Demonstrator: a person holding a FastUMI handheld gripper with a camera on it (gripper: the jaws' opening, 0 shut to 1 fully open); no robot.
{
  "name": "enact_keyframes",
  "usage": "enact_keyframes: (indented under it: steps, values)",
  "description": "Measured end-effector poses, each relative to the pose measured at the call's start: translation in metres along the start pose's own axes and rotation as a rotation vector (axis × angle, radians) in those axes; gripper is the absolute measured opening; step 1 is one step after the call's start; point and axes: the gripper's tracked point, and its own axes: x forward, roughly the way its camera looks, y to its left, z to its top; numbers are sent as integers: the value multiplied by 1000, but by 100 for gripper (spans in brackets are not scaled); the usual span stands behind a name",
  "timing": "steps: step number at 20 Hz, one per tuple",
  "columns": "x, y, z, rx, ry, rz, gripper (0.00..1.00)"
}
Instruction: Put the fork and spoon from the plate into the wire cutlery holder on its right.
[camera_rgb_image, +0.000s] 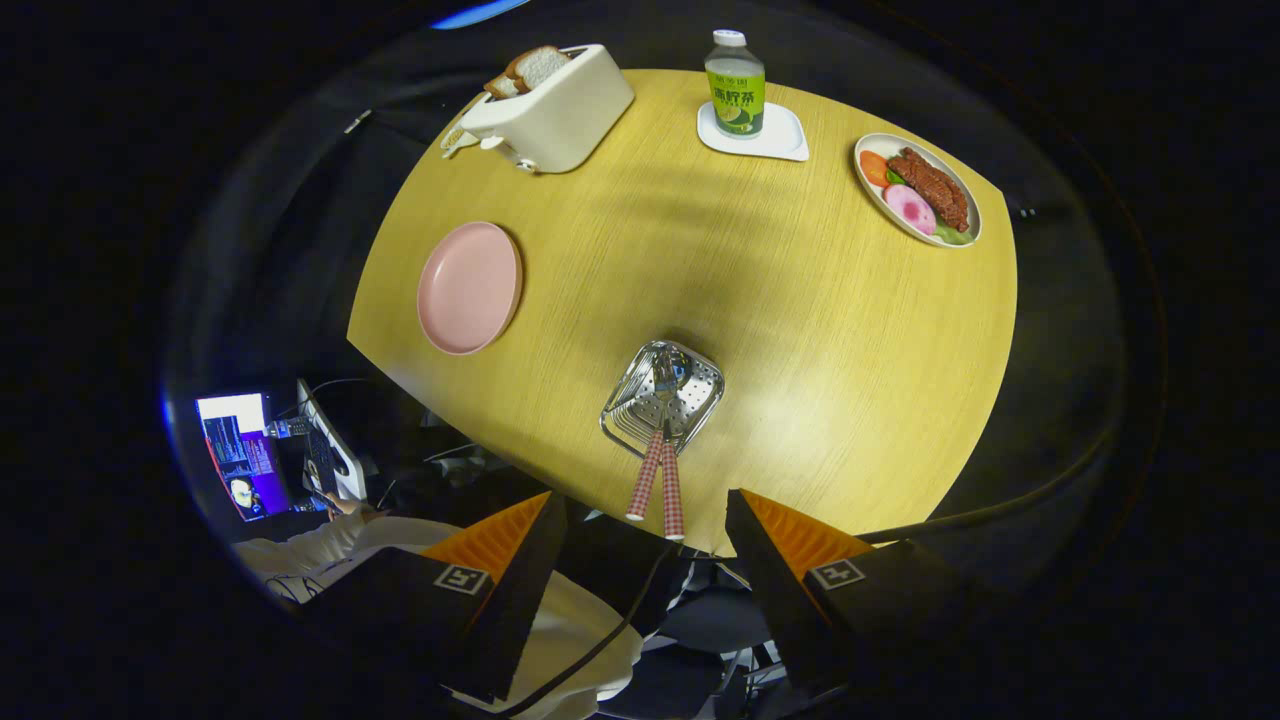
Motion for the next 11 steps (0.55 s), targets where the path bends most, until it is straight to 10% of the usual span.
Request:
enact_keyframes:
  steps: [11]
  values:
    - [-73,44,7,240,-538,-18,100]
